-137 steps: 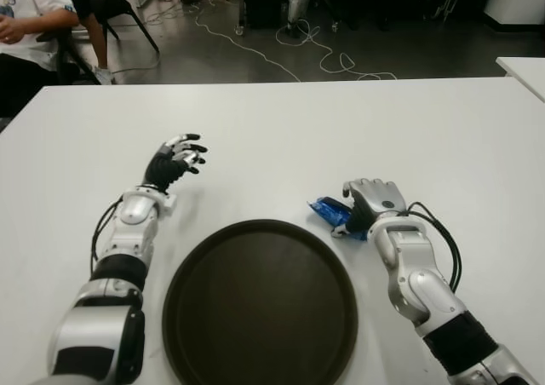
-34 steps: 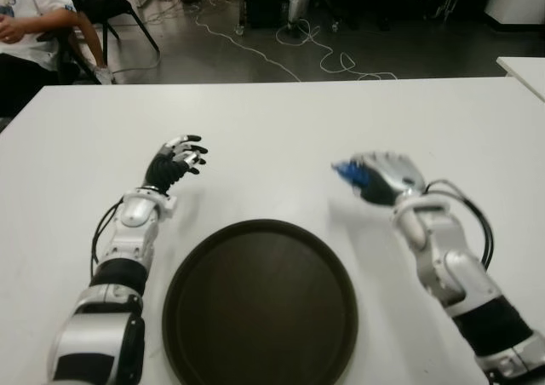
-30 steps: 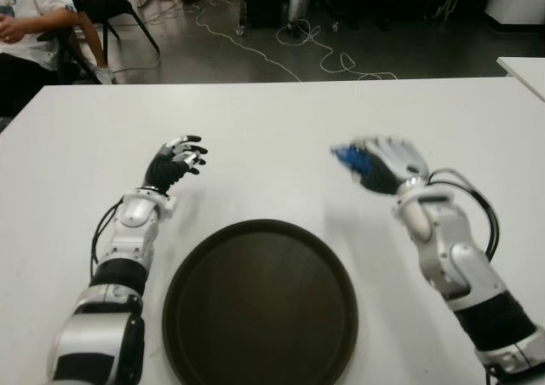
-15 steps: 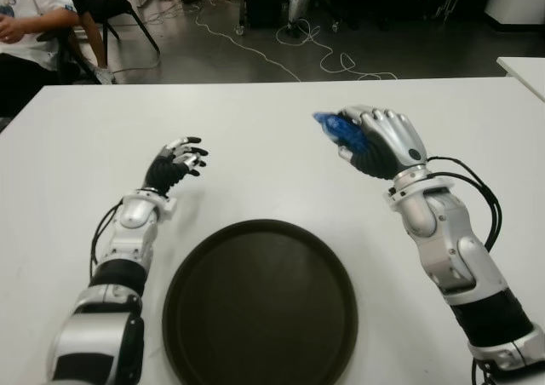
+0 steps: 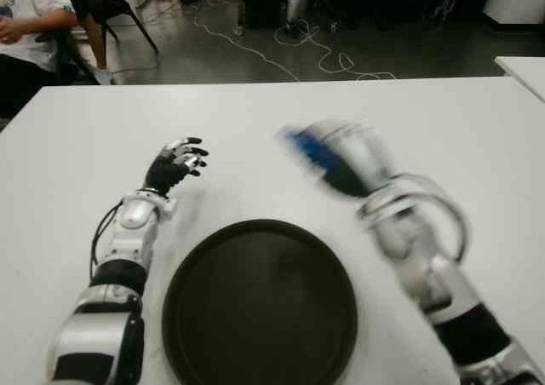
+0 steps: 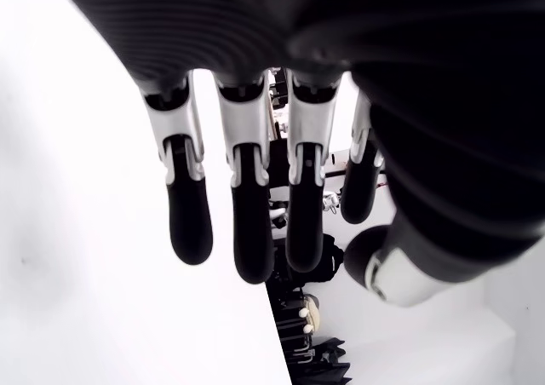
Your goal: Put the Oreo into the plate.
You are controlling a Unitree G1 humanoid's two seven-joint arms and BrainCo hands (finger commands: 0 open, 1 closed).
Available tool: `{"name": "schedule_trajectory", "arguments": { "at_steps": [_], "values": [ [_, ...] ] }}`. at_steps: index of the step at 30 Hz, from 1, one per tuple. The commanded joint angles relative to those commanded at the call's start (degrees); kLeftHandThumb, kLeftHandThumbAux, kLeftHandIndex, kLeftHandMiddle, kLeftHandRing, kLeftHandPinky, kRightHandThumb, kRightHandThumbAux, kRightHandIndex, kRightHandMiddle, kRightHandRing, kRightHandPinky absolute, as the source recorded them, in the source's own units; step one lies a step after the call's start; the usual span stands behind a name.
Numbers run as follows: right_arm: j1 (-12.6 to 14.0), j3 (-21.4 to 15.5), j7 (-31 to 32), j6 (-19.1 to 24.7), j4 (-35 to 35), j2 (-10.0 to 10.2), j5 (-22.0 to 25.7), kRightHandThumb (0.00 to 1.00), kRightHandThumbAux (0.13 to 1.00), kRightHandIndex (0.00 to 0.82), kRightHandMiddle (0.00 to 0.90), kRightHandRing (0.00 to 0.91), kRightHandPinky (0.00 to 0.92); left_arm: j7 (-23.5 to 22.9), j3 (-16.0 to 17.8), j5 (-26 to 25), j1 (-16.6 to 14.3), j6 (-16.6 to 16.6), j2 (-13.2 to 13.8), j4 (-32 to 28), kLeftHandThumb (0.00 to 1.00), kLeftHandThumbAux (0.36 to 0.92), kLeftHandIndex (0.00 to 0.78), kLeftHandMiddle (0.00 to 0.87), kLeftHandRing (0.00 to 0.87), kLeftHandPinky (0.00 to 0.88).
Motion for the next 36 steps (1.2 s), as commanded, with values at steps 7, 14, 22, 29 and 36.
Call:
{"name": "schedule_trajectory", "arguments": {
  "at_steps": [7, 14, 22, 29, 36],
  "values": [
    [0.15, -0.81, 15.35, 0.63, -13.48, -2.15, 11.52, 0.693, 0.732, 0.423, 0.737, 0.751, 0.760, 0.45, -0.40, 0.51, 0.15, -0.12, -0.17, -0.39, 0.078, 0.697, 0.265, 0.378, 0.412, 0.455],
    [0.71, -1.26, 14.97, -1.02, -9.45, -1.85, 11.54, 0.699, 0.728, 0.426, 0.735, 0.751, 0.756, 0.30, -0.71, 0.75, 0.29, -0.06, -0.10, -0.92, 0.060, 0.690, 0.268, 0.378, 0.412, 0.455],
    [-3.10, -2.65, 15.28, -2.58, -5.44, -1.91, 9.45, 0.700, 0.727, 0.427, 0.726, 0.733, 0.727, 0.35, -0.63, 0.60, 0.30, 0.41, -0.13, -1.25, 0.078, 0.685, 0.263, 0.379, 0.417, 0.473],
    [-2.40, -1.86, 18.06, -6.21, -5.75, -4.89, 9.77, 0.700, 0.726, 0.429, 0.717, 0.711, 0.670, 0.60, -0.77, 0.91, 0.38, 0.31, -0.04, -1.40, 0.080, 0.682, 0.278, 0.387, 0.425, 0.478],
    [-2.50, -1.80, 20.84, -6.99, -5.38, -5.38, 11.39, 0.699, 0.727, 0.427, 0.707, 0.703, 0.659, 1.06, -0.90, 1.31, 0.22, 0.74, -0.04, -1.33, 0.078, 0.685, 0.274, 0.385, 0.419, 0.471]
  ]
}}
